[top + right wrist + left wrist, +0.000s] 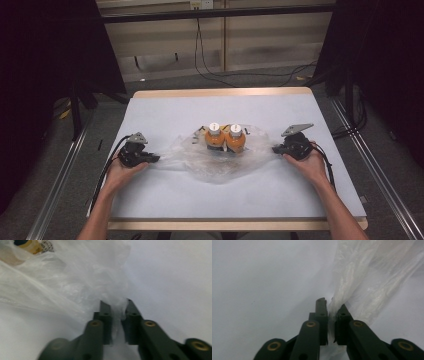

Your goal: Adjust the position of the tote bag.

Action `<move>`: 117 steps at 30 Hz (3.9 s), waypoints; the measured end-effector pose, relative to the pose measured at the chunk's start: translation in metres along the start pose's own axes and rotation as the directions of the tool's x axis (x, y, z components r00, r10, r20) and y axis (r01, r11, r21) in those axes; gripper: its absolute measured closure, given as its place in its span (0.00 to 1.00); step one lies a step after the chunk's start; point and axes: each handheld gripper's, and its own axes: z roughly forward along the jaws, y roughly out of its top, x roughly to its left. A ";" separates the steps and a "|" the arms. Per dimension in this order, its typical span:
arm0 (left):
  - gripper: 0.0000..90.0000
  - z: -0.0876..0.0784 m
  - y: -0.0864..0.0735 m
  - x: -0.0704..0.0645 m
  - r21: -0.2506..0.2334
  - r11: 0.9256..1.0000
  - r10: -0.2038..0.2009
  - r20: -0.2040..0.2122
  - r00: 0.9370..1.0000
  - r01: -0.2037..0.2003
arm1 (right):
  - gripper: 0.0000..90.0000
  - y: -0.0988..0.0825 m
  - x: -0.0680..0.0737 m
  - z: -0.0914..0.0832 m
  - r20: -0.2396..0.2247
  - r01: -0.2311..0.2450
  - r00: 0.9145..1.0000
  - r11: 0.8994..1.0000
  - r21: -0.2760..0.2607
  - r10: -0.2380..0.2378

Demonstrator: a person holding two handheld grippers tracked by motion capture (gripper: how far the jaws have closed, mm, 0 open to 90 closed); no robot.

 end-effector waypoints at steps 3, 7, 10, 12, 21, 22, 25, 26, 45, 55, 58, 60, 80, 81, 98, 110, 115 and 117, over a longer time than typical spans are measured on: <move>0.80 -0.006 -0.001 0.002 -0.049 0.999 -0.012 0.001 1.000 0.012 | 0.79 0.001 -0.001 -0.003 -0.023 -0.004 1.000 0.999 -0.035 0.003; 0.62 -0.016 0.002 0.001 -0.111 0.994 -0.026 0.001 1.000 0.026 | 0.61 0.004 -0.003 -0.010 -0.049 -0.034 0.998 0.996 -0.086 0.030; 0.51 -0.022 0.006 -0.001 -0.147 0.989 -0.029 0.003 1.000 0.029 | 0.49 0.007 -0.002 -0.019 -0.064 -0.050 0.997 0.989 -0.137 0.042; 0.46 -0.026 0.008 -0.003 -0.165 0.986 -0.025 -0.006 1.000 0.023 | 0.41 0.011 -0.002 -0.026 -0.068 -0.060 0.996 0.983 -0.176 0.049; 0.31 -0.053 0.012 -0.001 -0.295 0.954 -0.055 -0.001 0.998 0.052 | 0.30 0.020 0.002 -0.051 -0.085 -0.079 0.995 0.956 -0.281 0.058; 0.31 -0.056 0.012 -0.001 -0.305 0.951 -0.059 0.005 0.998 0.058 | 0.30 0.021 0.002 -0.053 -0.085 -0.080 0.995 0.955 -0.285 0.058; 0.30 -0.061 0.013 -0.001 -0.331 0.942 -0.064 0.008 0.998 0.063 | 0.28 0.023 0.001 -0.060 -0.093 -0.089 0.994 0.945 -0.315 0.063; 0.30 -0.063 0.013 -0.002 -0.333 0.941 -0.056 0.000 0.998 0.053 | 0.28 0.024 0.001 -0.062 -0.091 -0.088 0.994 0.943 -0.322 0.062; 0.58 -0.069 0.048 -0.027 -0.374 0.927 0.049 0.025 0.998 -0.036 | 0.46 0.060 0.018 -0.089 -0.120 -0.023 0.992 0.901 -0.434 -0.032; 0.85 -0.035 0.094 -0.053 -0.323 0.935 0.170 0.048 0.984 -0.146 | 0.90 0.097 0.040 -0.058 -0.205 0.088 0.966 0.947 -0.309 -0.156; 0.92 -0.026 0.108 -0.057 -0.300 0.937 0.206 0.067 0.976 -0.177 | 0.99 0.101 0.041 -0.046 -0.226 0.118 0.958 0.960 -0.253 -0.178; 0.95 -0.018 0.116 -0.061 -0.277 0.941 0.224 0.084 0.971 -0.193 | 1.00 0.104 0.041 -0.041 -0.236 0.132 0.954 0.964 -0.230 -0.187; 0.98 0.062 0.125 -0.074 0.039 0.947 0.312 0.136 0.940 -0.320 | 1.00 0.096 0.042 0.022 -0.286 0.209 0.940 0.976 0.054 -0.186; 0.97 0.065 0.124 -0.076 0.053 0.945 0.312 0.142 0.940 -0.322 | 1.00 0.094 0.042 0.025 -0.288 0.202 0.941 0.977 0.065 -0.176; 0.98 0.083 0.101 -0.086 0.158 0.911 0.370 0.088 0.925 -0.380 | 1.00 0.067 0.048 0.046 -0.267 0.213 0.948 0.968 0.136 -0.171; 1.00 0.073 0.092 -0.076 0.193 0.908 0.370 0.048 0.928 -0.372 | 1.00 0.063 0.044 0.038 -0.182 0.271 0.954 0.946 0.178 -0.239; 1.00 0.067 0.086 -0.069 0.200 0.909 0.368 0.033 0.929 -0.367 | 1.00 0.062 0.039 0.035 -0.156 0.282 0.955 0.937 0.205 -0.253; 1.00 0.065 0.085 -0.068 0.204 0.907 0.370 0.028 0.929 -0.368 | 1.00 0.061 0.037 0.033 -0.150 0.274 0.958 0.938 0.212 -0.245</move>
